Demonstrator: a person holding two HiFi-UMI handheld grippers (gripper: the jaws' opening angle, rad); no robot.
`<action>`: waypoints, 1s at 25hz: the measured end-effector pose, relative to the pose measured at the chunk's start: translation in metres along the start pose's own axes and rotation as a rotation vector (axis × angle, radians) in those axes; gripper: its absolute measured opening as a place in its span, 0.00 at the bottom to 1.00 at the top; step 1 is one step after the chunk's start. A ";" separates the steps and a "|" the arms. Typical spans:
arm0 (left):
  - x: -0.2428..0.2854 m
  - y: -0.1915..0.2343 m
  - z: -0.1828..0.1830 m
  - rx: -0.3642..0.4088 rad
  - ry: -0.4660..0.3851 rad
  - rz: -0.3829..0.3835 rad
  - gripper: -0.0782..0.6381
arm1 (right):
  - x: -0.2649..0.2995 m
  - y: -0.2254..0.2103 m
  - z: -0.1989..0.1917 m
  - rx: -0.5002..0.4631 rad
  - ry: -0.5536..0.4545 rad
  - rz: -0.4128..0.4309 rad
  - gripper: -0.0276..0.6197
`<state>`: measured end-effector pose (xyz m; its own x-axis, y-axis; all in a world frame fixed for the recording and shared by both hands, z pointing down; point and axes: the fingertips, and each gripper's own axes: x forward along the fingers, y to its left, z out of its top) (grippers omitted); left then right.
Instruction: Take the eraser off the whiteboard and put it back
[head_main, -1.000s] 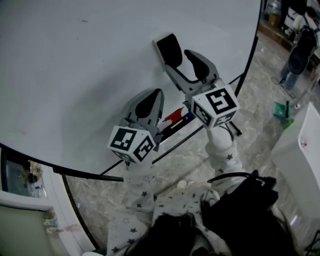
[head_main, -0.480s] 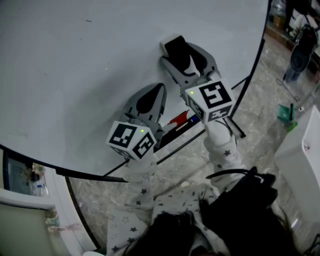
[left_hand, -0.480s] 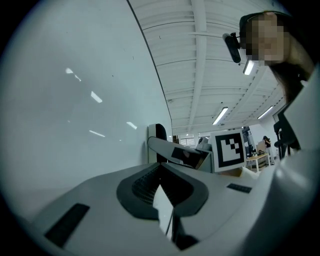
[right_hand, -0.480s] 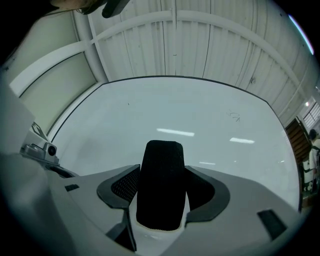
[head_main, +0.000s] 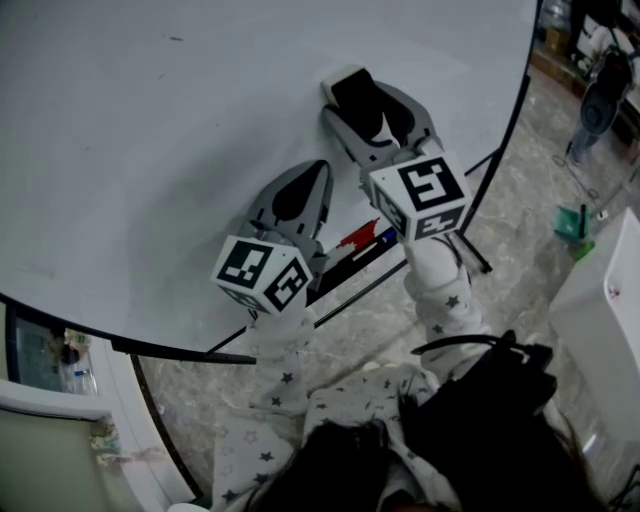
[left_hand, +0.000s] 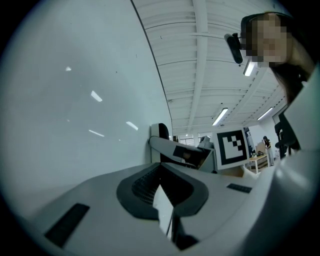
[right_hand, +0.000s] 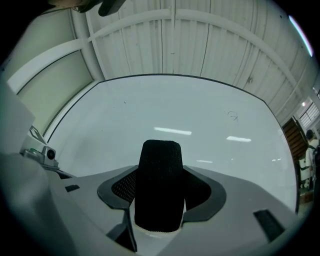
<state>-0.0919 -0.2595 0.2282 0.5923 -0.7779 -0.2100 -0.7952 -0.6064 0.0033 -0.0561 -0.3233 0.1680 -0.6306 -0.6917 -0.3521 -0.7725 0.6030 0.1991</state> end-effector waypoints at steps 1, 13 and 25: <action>0.000 0.000 -0.001 0.001 0.003 0.001 0.11 | 0.000 0.000 0.000 0.013 0.002 0.000 0.44; 0.000 -0.006 -0.003 -0.010 0.011 -0.010 0.11 | -0.024 0.001 -0.005 0.078 0.034 0.023 0.44; -0.004 -0.042 -0.018 -0.040 0.043 -0.041 0.11 | -0.071 0.002 -0.024 0.140 0.111 0.026 0.44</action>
<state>-0.0584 -0.2343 0.2465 0.6303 -0.7578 -0.1686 -0.7645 -0.6437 0.0352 -0.0145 -0.2821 0.2155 -0.6609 -0.7097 -0.2441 -0.7425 0.6657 0.0747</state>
